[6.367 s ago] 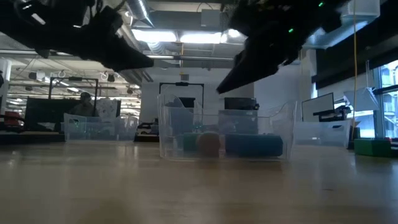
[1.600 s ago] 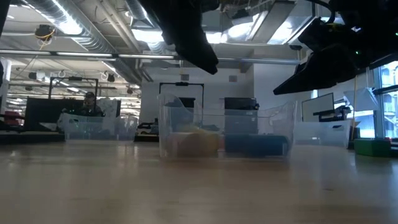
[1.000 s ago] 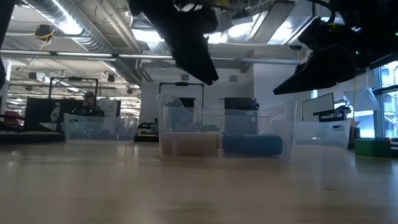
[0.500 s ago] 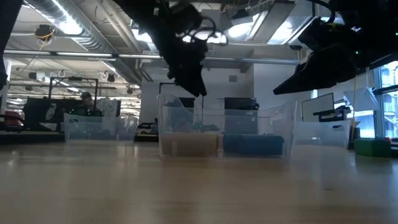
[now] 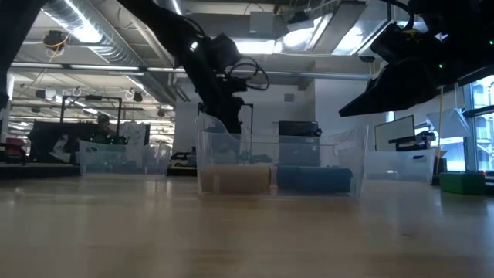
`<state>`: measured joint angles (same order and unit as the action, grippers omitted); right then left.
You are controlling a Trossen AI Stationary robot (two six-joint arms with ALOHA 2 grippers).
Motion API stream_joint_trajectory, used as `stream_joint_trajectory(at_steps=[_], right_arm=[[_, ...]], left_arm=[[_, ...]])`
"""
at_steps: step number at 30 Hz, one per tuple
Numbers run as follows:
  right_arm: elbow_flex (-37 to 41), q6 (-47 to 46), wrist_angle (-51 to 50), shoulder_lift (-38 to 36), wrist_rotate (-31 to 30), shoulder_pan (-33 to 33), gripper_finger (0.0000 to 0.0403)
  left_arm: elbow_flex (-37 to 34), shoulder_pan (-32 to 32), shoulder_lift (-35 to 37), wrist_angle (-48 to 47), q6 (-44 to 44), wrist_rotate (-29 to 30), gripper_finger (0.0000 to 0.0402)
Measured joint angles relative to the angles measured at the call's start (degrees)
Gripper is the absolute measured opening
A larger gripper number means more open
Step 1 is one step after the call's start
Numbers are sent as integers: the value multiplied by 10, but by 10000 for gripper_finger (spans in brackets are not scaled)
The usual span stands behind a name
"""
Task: Sort blocks by size
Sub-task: Put the green cylindrical block into the bottom transparent bin
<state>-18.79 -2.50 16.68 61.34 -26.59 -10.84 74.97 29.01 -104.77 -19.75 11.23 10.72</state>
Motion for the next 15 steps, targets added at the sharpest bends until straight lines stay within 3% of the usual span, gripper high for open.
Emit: stream_joint_trajectory(at_steps=[8,15], right_arm=[[0,13,0,0,-19,0,273],[0,14,-3,0,-18,0,273]], left_arm=[[64,8,-78,2,70,0,225],[111,8,-144,47,39,0,225]])
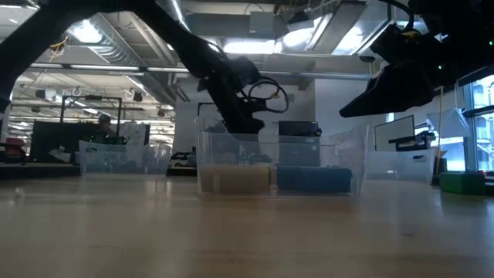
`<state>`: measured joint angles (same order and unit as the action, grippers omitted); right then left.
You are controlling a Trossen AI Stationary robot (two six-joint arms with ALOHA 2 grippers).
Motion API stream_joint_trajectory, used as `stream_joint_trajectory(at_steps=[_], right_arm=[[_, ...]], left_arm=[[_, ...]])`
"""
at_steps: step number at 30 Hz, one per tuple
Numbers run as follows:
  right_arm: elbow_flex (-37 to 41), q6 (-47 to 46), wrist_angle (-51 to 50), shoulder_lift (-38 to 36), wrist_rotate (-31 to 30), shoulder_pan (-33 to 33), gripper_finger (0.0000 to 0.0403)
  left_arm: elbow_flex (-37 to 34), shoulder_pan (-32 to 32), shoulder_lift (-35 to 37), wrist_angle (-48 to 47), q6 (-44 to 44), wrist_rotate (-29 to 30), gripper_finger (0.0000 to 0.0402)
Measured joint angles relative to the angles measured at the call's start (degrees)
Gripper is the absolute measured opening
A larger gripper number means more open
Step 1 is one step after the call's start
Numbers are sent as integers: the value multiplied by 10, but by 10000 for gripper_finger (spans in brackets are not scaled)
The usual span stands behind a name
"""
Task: Sort blocks by size
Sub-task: Put the green cylindrical block into the bottom transparent bin
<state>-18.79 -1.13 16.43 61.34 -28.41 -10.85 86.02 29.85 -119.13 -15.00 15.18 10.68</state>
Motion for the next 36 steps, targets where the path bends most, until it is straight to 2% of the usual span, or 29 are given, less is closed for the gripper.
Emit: stream_joint_trajectory(at_steps=[5,9,23,28,31,36], right_arm=[[0,0,0,0,0,0,273],[0,0,-1,0,1,0,273],[0,0,-4,0,1,0,273],[0,0,-4,0,1,0,273],[0,0,-4,0,1,0,273],[0,0,-5,0,5,0,273]], left_arm=[[15,0,-44,9,0,0,225],[16,0,-52,-13,-1,-9,225],[16,-6,-40,-154,-28,-4,225],[15,-17,-2,-172,-37,-1,225],[15,-24,31,-198,-76,4,225],[15,-35,60,-286,-228,7,225]])
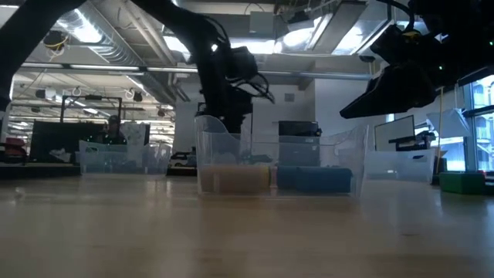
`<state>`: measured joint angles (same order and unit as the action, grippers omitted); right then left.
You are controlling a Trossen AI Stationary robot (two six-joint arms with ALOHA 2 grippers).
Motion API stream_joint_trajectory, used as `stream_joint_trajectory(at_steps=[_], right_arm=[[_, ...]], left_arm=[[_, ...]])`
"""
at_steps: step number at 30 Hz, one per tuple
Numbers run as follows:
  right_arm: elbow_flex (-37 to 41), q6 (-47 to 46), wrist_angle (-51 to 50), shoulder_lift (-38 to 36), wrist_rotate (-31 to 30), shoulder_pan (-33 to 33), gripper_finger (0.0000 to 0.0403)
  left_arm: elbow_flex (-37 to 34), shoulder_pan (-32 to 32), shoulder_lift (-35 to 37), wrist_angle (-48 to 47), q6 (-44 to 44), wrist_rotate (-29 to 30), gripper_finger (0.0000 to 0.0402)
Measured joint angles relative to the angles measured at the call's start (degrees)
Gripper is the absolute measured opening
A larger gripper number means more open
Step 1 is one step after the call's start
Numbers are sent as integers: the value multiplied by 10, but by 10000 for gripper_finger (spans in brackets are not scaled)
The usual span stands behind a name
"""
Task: Sort blocks by size
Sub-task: Put the green cylindrical block into the bottom transparent bin
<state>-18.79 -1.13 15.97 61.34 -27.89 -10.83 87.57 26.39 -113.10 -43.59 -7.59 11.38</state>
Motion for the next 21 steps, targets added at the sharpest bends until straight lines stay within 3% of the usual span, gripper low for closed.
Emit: stream_joint_trajectory(at_steps=[7,21], right_arm=[[0,-4,-4,0,5,0,273],[0,-5,-7,0,5,0,273]], left_arm=[[-40,-13,-2,-57,-96,53,225],[-100,5,-2,-35,-162,92,225]])
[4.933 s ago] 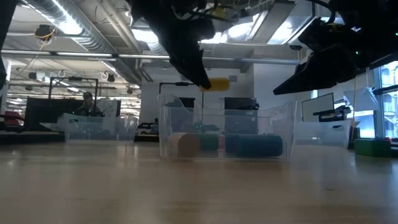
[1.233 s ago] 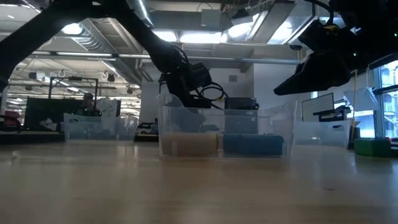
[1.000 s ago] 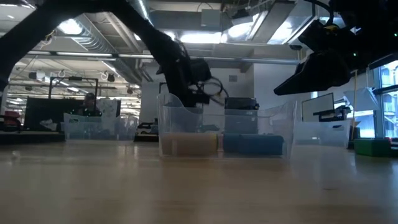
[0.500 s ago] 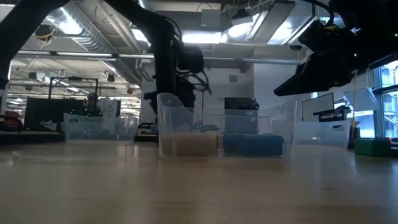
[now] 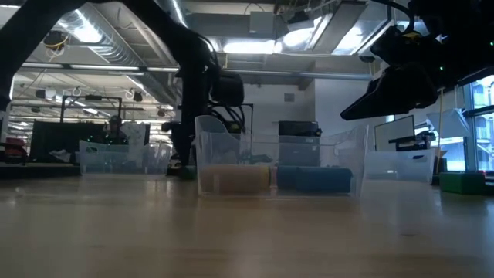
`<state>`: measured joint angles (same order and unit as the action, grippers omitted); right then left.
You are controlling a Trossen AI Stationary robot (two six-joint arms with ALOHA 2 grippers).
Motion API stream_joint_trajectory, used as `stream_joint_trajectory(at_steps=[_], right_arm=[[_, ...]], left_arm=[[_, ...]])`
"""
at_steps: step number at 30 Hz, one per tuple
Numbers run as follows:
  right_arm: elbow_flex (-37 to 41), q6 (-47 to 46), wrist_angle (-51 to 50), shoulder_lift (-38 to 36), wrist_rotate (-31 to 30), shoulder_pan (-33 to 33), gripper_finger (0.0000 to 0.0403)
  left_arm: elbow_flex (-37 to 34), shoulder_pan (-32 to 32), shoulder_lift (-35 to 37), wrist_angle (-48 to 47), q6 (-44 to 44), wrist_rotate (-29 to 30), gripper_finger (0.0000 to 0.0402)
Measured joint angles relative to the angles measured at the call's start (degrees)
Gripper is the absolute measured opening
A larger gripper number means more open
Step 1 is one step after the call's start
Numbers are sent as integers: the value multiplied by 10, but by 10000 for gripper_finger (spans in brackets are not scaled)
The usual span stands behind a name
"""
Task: Sort blocks by size
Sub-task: Put the green cylindrical block into the bottom transparent bin
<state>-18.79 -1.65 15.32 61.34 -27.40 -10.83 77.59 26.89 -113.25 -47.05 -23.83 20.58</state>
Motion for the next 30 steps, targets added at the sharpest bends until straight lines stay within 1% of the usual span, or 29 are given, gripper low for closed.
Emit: stream_joint_trajectory(at_steps=[8,18,21,27,30], right_arm=[[0,0,0,0,0,0,273],[0,0,0,0,0,0,273],[0,0,0,0,0,0,273],[0,0,0,0,0,0,273],[0,0,-1,0,0,0,273]], left_arm=[[-31,6,0,8,-12,0,225],[-41,6,0,27,31,2,223],[-42,5,0,30,42,2,205],[-42,5,0,31,65,0,144],[-42,5,0,31,76,2,124]])
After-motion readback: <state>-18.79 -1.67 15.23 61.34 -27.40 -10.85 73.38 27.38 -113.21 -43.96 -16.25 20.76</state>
